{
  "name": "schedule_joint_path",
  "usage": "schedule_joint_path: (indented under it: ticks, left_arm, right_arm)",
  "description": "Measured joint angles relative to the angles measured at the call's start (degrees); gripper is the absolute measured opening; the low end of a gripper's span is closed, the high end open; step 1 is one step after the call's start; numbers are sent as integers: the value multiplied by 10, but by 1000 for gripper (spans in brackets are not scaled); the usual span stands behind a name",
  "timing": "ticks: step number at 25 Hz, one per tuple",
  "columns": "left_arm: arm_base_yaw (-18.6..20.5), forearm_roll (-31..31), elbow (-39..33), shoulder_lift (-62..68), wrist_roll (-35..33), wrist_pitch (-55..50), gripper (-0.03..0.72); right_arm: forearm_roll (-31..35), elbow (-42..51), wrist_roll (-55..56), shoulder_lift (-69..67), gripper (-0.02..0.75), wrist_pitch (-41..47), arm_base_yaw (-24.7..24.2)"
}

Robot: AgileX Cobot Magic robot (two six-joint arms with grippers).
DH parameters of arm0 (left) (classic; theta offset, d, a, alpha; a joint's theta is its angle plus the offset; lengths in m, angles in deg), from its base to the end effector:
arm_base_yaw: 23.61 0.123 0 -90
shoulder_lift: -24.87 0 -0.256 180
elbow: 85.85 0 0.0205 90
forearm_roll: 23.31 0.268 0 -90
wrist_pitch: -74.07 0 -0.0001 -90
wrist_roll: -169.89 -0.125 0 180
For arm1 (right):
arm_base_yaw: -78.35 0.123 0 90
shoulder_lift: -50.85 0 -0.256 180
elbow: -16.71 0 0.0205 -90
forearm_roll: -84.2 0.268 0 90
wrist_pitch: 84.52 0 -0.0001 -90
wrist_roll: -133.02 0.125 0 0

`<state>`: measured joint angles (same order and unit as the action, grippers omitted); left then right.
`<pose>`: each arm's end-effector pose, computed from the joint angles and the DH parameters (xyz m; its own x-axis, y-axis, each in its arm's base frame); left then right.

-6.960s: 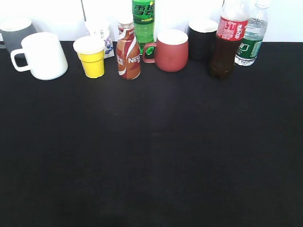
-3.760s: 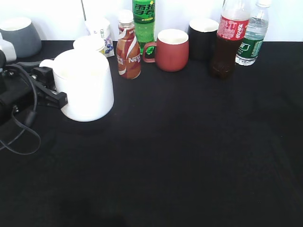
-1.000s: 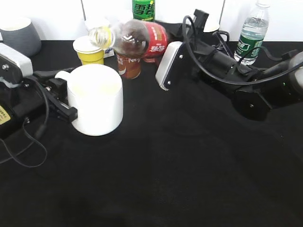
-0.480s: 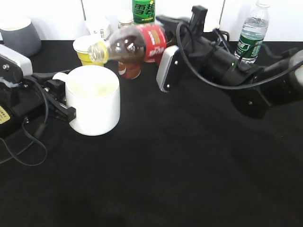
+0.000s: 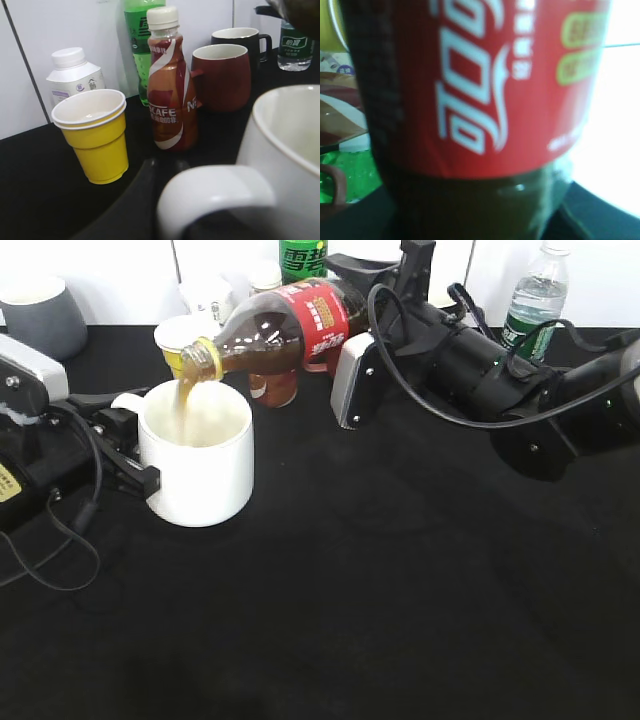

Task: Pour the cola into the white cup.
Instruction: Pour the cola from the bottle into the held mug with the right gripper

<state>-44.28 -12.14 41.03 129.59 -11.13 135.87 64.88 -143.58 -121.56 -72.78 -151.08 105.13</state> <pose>0.2802 -0.1285 0.1161 -0.0492 0.1351 -0.9896 0.5151 0.8523 0.0907 0.3710 0.2298 0.1580 0.7126 -0.6986 -0.0649 0.0934 0.1861 -0.9781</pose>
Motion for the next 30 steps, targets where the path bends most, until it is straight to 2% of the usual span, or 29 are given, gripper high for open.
schedule_joint_path:
  ticks: [24,30]
  left_arm:
    - [0,0,0,0,-2,-3,63]
    - [0,0,0,0,-2,-4,63]
  right_arm:
    - [-29,-13,-1,32,384,128,0]
    - [-29,-14,-1,39,384,136,0]
